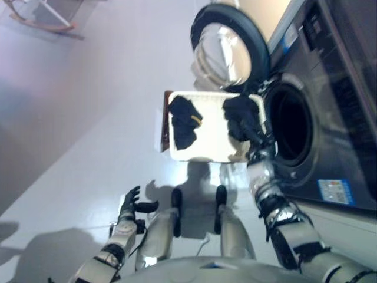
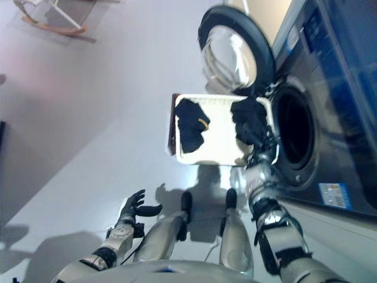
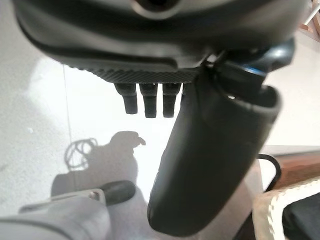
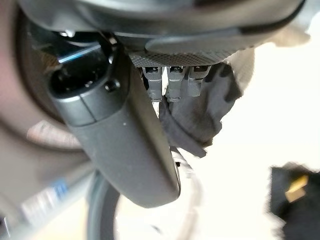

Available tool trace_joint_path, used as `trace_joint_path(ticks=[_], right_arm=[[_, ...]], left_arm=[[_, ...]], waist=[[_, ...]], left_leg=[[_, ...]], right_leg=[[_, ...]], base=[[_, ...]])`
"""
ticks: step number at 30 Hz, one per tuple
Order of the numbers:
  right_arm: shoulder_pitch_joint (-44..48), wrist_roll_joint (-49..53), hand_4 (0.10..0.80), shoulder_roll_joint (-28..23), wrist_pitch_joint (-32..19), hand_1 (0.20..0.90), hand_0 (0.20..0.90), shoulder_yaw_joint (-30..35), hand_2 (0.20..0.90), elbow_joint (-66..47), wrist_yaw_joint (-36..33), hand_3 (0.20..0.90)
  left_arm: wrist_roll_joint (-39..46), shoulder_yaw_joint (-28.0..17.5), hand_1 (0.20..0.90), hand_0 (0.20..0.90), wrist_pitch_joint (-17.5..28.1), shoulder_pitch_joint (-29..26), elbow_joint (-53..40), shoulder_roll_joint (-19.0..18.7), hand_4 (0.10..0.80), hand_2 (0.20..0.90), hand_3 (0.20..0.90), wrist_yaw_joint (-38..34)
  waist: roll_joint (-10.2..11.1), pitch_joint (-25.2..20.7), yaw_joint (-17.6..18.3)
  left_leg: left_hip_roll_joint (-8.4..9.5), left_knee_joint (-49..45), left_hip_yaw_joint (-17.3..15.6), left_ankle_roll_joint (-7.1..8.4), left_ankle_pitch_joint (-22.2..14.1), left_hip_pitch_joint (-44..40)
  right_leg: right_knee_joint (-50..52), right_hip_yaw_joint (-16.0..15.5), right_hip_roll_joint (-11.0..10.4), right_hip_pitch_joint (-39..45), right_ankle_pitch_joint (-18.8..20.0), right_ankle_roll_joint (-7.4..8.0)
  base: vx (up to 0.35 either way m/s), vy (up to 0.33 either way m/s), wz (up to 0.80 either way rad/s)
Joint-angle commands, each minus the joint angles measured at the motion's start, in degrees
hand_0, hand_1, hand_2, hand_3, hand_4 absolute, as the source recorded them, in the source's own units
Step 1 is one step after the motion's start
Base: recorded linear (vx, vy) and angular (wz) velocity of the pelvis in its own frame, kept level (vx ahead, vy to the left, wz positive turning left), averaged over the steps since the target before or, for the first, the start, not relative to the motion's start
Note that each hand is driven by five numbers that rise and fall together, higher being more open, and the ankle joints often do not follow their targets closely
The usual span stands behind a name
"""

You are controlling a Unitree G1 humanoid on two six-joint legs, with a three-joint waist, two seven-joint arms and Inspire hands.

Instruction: Pick up the clothes and place them into the washing machine

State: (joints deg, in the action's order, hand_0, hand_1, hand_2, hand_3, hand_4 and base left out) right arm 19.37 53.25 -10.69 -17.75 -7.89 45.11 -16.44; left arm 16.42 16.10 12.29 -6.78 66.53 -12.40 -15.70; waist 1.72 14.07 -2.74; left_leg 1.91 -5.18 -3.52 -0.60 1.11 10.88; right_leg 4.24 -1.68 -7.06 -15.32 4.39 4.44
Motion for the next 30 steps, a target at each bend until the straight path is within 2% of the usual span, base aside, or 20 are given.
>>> trace_joint_path(ticks=[1, 2, 3, 8, 13, 17, 18, 22, 30], right_arm=[[-4.39, -3.80, 0.800, -1.73, -0.02, 0.900, 0.900, -0.39, 0.900, -9.46, 6.81, 0.900], [-4.48, -3.81, 0.800, -1.73, -0.01, 0.900, 0.900, -0.41, 0.900, -9.51, 6.79, 0.900], [-8.03, -2.27, 0.800, -1.13, 0.55, 0.900, 0.900, -0.54, 0.900, -10.85, 8.20, 0.900], [-13.41, -0.33, 0.800, 0.59, 1.57, 0.900, 0.900, -0.41, 0.900, -12.25, 10.49, 0.900], [-15.54, -7.33, 0.800, -1.53, 3.07, 0.900, 0.900, -1.58, 0.900, -12.44, 9.56, 0.900], [-14.47, -13.01, 0.800, -2.64, 3.88, 0.900, 0.900, -2.50, 0.900, -10.86, 7.86, 0.900], [-12.61, -17.97, 0.800, -3.78, 4.80, 0.900, 0.900, -3.34, 0.900, -8.51, 6.49, 0.900], [-8.11, -24.20, 0.800, -5.22, 6.27, 0.900, 0.900, -5.47, 0.900, -4.52, 4.95, 0.900], [2.66, -30.69, 0.800, -5.79, 7.20, 0.900, 0.900, -7.88, 0.900, 2.37, 1.28, 0.900]], left_arm=[[-2.81, -2.11, 0.900, 0.900, 0.63, 3.43, 2.66, -0.91, 0.800, 0.900, 0.900, 0.55], [-2.81, -2.10, 0.900, 0.900, 0.63, 3.50, 2.64, -0.91, 0.800, 0.900, 0.900, 0.55], [-3.11, -2.99, 0.900, 0.900, 0.20, 5.08, 2.81, -0.49, 0.800, 0.900, 0.900, 1.15], [-5.21, -4.38, 0.900, 0.900, -0.82, 7.25, 4.67, -0.18, 0.800, 0.900, 0.900, 1.80], [-8.39, -5.96, 0.900, 0.900, -1.40, 9.60, 5.92, -0.58, 0.800, 0.900, 0.900, 2.05], [-9.38, -6.16, 0.900, 0.900, -1.42, 9.94, 5.58, -1.24, 0.800, 0.900, 0.900, 1.92], [-10.05, -6.16, 0.900, 0.900, -1.35, 9.90, 5.03, -1.75, 0.800, 0.900, 0.900, 1.73], [-10.41, -5.58, 0.900, 0.900, -1.12, 9.72, 3.72, -2.75, 0.800, 0.900, 0.900, 1.60], [-9.79, -4.00, 0.900, 0.900, -0.50, 7.91, 1.64, -4.48, 0.800, 0.900, 0.900, 0.53]], waist=[[-1.95, -8.14, -0.40], [-1.96, -8.10, -0.39], [-1.48, -10.05, -0.24], [-0.53, -11.14, -0.20], [0.05, -13.50, -0.85], [0.37, -13.81, -1.37], [0.51, -13.85, -1.86], [0.91, -13.07, -2.88], [1.52, -9.09, -4.63]], left_leg=[[-0.62, 5.25, 2.18, 2.30, 2.69, -0.72], [-0.63, 5.36, 2.20, 2.30, 2.72, -0.88], [-0.88, 7.21, 2.09, 2.46, 2.75, -3.34], [-1.46, 8.12, 1.80, 2.23, 2.16, -7.76], [-1.44, 9.12, 1.59, 2.04, 1.17, -11.40], [-1.42, 9.24, 1.88, 1.98, 0.93, -12.14], [-1.33, 9.13, 2.29, 1.90, 0.79, -12.26], [-1.26, 8.68, 3.45, 1.66, 0.67, -11.88], [-0.88, 7.46, 5.95, 1.64, 1.42, -7.74]], right_leg=[[0.02, -2.39, 0.90, 5.95, -3.13, 1.53], [-0.12, -2.42, 0.91, 6.13, -3.07, 1.53], [-1.78, -2.53, 1.11, 8.22, -2.83, 1.77], [-0.89, -2.76, 1.66, 12.25, -3.93, 1.51], [-2.68, -3.16, 1.48, 15.81, -4.14, 1.91], [-2.79, -3.63, 1.28, 16.88, -4.38, 2.00], [-2.59, -4.05, 1.21, 17.18, -4.71, 1.93], [-1.36, -4.87, 1.04, 17.01, -5.49, 1.80], [0.23, -7.16, 0.36, 14.64, -5.86, 1.58]], base=[[0.078, -0.026, -0.05], [0.110, -0.030, -0.11], [0.112, -0.031, -0.12], [0.094, -0.020, -0.03], [0.080, -0.001, 0.04], [0.040, -0.003, 0.01], [0.018, 0.002, 0.04], [0.015, 0.001, 0.15], [-0.065, -0.008, 0.25]])
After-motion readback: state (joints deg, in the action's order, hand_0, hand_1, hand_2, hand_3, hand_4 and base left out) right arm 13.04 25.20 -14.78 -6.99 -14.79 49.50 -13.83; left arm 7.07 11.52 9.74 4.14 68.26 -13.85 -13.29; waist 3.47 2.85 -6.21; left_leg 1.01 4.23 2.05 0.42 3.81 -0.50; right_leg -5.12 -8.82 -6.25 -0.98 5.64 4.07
